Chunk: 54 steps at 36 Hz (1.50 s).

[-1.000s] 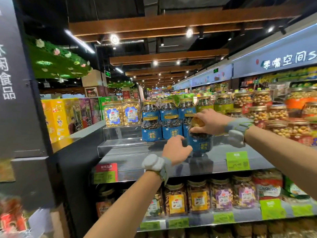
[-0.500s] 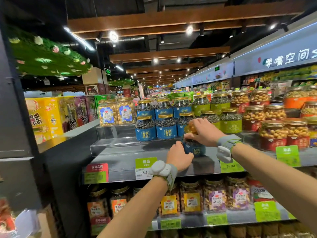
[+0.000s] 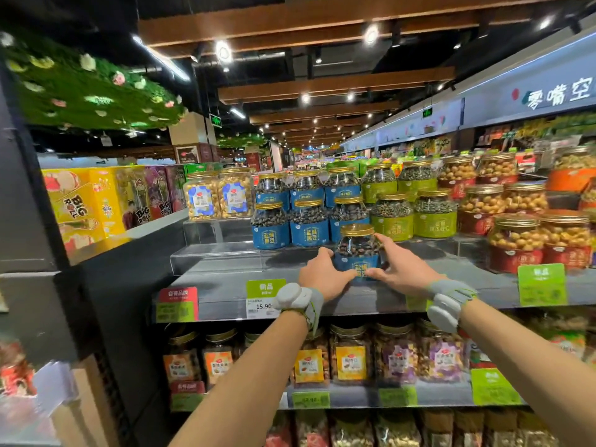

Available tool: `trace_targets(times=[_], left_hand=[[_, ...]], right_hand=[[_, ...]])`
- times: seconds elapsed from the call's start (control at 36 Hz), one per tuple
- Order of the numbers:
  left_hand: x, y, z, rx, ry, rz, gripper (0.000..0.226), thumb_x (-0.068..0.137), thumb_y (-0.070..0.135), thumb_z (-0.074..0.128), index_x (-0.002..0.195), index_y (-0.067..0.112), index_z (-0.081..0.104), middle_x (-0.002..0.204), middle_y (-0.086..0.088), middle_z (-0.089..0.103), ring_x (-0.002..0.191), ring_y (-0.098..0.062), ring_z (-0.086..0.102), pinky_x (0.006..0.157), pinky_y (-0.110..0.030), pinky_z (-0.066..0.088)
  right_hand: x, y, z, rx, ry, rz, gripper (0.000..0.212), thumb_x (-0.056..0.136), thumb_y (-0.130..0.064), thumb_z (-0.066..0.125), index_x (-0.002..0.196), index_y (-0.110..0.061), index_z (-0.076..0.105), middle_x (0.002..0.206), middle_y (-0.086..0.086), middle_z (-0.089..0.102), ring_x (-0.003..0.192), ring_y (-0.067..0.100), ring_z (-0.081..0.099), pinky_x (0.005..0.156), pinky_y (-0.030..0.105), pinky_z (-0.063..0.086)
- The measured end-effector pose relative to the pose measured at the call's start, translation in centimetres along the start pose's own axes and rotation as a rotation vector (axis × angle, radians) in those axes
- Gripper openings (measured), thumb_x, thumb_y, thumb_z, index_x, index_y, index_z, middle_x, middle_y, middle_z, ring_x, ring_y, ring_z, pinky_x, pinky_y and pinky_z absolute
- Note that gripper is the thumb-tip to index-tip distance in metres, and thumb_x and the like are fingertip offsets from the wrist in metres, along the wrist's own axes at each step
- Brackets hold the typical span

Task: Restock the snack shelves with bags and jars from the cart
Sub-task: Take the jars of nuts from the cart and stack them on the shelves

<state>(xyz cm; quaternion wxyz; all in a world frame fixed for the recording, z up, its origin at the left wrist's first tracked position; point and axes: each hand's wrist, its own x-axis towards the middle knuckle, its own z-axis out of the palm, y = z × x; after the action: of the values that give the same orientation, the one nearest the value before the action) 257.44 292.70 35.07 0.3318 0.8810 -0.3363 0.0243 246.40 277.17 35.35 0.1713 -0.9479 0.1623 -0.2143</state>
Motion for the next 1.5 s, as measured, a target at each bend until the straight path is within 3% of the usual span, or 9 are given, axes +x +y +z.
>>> trace_targets(times=[0.5, 0.64, 0.72, 0.86, 0.97, 1.14, 1.28, 1.36, 1.5], left_hand=[[0.0, -0.3, -0.1, -0.152, 0.031, -0.018, 0.070, 0.088, 0.051, 0.068, 0.143, 0.015, 0.045, 0.138, -0.004, 0.057, 0.129, -0.027, 0.052, 0.101, -0.038, 0.044], [-2.4, 0.7, 0.2, -0.431, 0.366, 0.169, 0.026, 0.090, 0.017, 0.061, 0.116, 0.016, 0.056, 0.117, -0.003, 0.046, 0.109, -0.025, 0.055, 0.100, -0.043, 0.047], [-4.3, 2.6, 1.3, -0.577, 0.394, 0.296, 0.016, 0.091, 0.009, 0.059, 0.104, 0.016, 0.059, 0.107, -0.002, 0.051, 0.083, -0.001, 0.057, 0.088, -0.035, 0.050], [-7.8, 5.4, 7.1, -0.592, 0.150, 0.448, 0.005, 0.095, 0.014, 0.061, 0.095, 0.010, 0.058, 0.095, -0.007, 0.056, 0.075, -0.005, 0.052, 0.073, -0.026, 0.036], [-12.2, 6.6, 14.4, -0.443, -0.172, 0.435, 0.021, 0.098, 0.026, 0.058, 0.084, 0.011, 0.056, 0.093, -0.012, 0.054, 0.091, -0.033, 0.056, 0.072, -0.032, 0.030], [-21.8, 8.9, 24.6, -0.167, -0.693, 0.616, 0.033, 0.097, 0.042, 0.063, 0.073, 0.021, 0.055, 0.114, -0.007, 0.054, 0.104, -0.024, 0.059, 0.079, -0.031, 0.041], [-28.8, 13.5, 33.7, 0.005, -0.855, 0.741, 0.037, 0.095, 0.045, 0.064, 0.096, 0.009, 0.072, 0.120, -0.010, 0.053, 0.111, -0.032, 0.060, 0.090, -0.039, 0.047], [-33.3, 17.0, 38.5, 0.175, -0.913, 0.883, 0.043, 0.102, 0.039, 0.054, 0.120, 0.001, 0.062, 0.135, -0.019, 0.048, 0.120, -0.038, 0.056, 0.099, -0.044, 0.045], [-38.6, 21.2, 43.7, 0.291, -1.092, 0.932, 0.038, 0.108, 0.023, 0.039, 0.119, -0.006, 0.061, 0.132, -0.026, 0.048, 0.122, -0.037, 0.053, 0.101, -0.040, 0.037]], right_hand=[[0.6, 0.1, -0.6, 0.022, -0.083, 0.065, 0.102, 0.090, -0.052, 0.066, 0.160, -0.018, 0.000, 0.161, 0.009, 0.030, 0.141, 0.029, 0.039, 0.111, 0.039, 0.037], [-1.3, -0.5, -1.3, 0.167, 0.284, 0.034, 0.073, 0.091, -0.036, 0.068, 0.152, -0.018, 0.032, 0.137, 0.004, 0.053, 0.124, 0.025, 0.045, 0.102, 0.037, 0.041], [-3.6, -1.2, -1.2, 0.285, 0.484, 0.012, 0.040, 0.090, -0.018, 0.065, 0.129, -0.020, 0.057, 0.116, 0.004, 0.059, 0.106, 0.017, 0.055, 0.092, 0.029, 0.047], [-11.0, 1.0, -0.1, 0.340, 0.521, 0.175, 0.016, 0.090, -0.014, 0.065, 0.102, -0.023, 0.070, 0.102, -0.003, 0.060, 0.078, -0.002, 0.057, 0.075, 0.012, 0.043], [-20.4, 6.9, 2.3, 0.340, 0.345, 0.462, 0.008, 0.086, -0.027, 0.067, 0.088, -0.034, 0.068, 0.081, -0.009, 0.066, 0.063, 0.000, 0.058, 0.064, 0.024, 0.047], [-36.6, 14.8, 3.8, 0.273, 0.051, 0.819, 0.010, 0.098, -0.024, 0.061, 0.091, -0.023, 0.068, 0.079, 0.004, 0.068, 0.067, 0.019, 0.064, 0.064, 0.037, 0.053], [-49.3, 19.9, 4.8, 0.344, -0.048, 1.110, 0.023, 0.101, -0.027, 0.056, 0.098, -0.007, 0.065, 0.062, 0.000, 0.057, 0.045, 0.002, 0.054, 0.047, 0.019, 0.049], [-55.8, 23.3, 5.4, 0.429, -0.055, 1.235, 0.022, 0.101, -0.023, 0.054, 0.092, -0.005, 0.064, 0.063, 0.006, 0.059, 0.054, 0.018, 0.054, 0.052, 0.028, 0.049], [-63.0, 27.5, 5.9, 0.475, 0.083, 1.400, 0.034, 0.102, -0.026, 0.053, 0.069, -0.017, 0.054, 0.061, 0.000, 0.057, 0.039, 0.003, 0.053, 0.037, 0.013, 0.041]])
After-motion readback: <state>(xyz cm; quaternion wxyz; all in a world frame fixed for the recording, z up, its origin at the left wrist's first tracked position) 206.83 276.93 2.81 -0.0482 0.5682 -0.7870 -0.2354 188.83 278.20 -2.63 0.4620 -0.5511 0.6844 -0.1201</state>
